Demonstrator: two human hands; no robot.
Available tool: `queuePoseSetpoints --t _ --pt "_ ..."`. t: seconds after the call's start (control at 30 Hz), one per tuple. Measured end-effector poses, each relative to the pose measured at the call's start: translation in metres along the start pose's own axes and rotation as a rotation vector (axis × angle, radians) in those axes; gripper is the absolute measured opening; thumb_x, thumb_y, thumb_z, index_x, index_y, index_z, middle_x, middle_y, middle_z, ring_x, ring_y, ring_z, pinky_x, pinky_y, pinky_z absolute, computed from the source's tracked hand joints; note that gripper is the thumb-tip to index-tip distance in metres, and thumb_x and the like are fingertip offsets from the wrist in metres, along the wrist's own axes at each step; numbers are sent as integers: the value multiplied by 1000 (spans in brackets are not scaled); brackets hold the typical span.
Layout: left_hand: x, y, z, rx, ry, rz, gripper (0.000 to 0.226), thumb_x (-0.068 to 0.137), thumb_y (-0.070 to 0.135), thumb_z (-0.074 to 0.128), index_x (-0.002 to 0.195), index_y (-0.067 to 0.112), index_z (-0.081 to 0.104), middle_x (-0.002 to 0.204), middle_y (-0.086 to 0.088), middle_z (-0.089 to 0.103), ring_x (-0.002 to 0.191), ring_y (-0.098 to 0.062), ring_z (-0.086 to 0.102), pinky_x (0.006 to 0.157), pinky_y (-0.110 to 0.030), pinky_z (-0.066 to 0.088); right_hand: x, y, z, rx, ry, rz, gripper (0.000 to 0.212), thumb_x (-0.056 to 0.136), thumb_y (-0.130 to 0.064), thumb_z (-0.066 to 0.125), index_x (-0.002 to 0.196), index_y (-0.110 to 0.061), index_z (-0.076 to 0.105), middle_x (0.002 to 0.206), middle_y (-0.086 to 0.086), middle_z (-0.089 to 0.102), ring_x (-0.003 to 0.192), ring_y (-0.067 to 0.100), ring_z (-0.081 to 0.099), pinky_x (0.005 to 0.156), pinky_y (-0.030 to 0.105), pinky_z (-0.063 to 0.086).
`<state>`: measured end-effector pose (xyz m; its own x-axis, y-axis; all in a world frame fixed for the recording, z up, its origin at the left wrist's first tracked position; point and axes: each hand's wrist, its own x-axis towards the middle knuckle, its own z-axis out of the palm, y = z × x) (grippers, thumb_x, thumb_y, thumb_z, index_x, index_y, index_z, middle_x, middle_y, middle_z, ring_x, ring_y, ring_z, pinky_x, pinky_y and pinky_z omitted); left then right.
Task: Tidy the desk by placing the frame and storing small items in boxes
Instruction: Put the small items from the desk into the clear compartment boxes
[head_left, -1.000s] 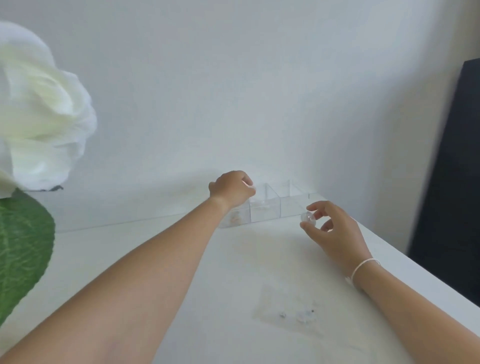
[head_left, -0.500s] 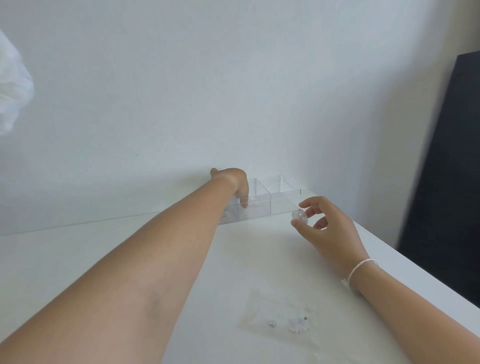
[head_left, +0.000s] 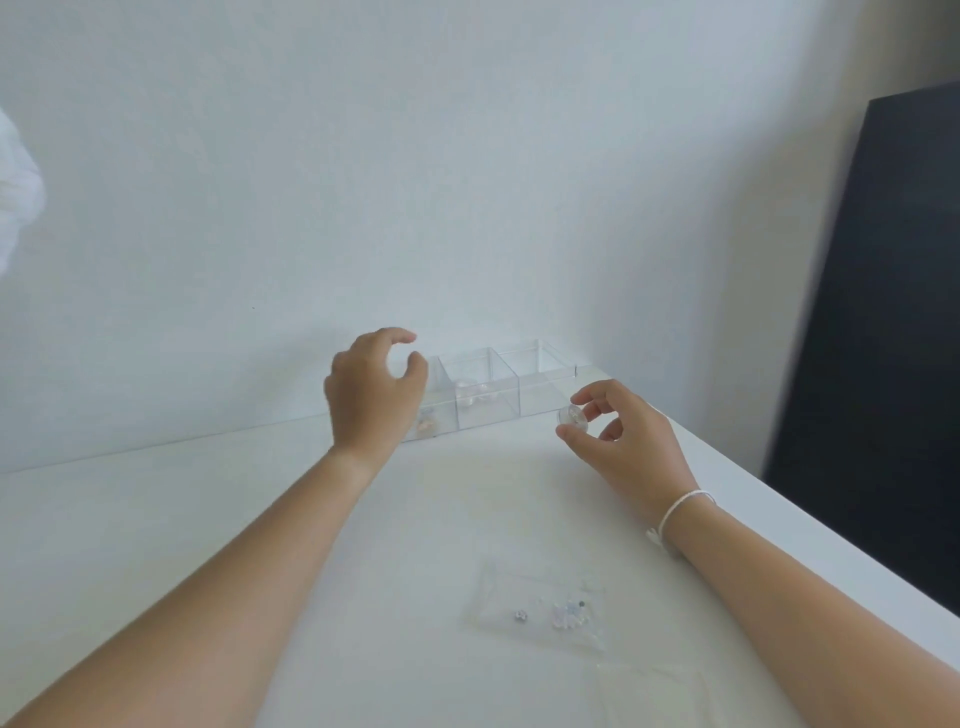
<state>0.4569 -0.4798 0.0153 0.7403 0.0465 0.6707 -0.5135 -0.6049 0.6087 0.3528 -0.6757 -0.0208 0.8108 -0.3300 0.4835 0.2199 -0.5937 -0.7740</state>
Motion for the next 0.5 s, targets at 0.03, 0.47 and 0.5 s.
queuePoseSetpoints --t 0.03,0.47,0.5 --pt "-9 -7 -4 -4 13 -23 27 84 22 53 110 21 60 123 2 60 115 -27 49 96 -37 35 0 0 0 -3 -1 -2 18 76 -27 66 86 -33 53 83 -16 55 59 11 46 57 20 38" --pt "-27 -43 -7 -163 -261 -235 40 80 34 65 118 30 52 128 -3 56 103 -25 57 80 -27 36 12 -13 10 -51 -16 -68 15 76 -28 65 74 -32 51 86 -19 58 59 1 49 56 4 38" --pt "-27 -44 -6 -169 -257 -233 37 81 33 64 116 31 53 127 -2 57 97 -24 57 78 -26 36 19 -16 14 -40 -15 -74 16 76 -28 66 73 -33 51 86 -19 58 57 0 49 55 4 38"
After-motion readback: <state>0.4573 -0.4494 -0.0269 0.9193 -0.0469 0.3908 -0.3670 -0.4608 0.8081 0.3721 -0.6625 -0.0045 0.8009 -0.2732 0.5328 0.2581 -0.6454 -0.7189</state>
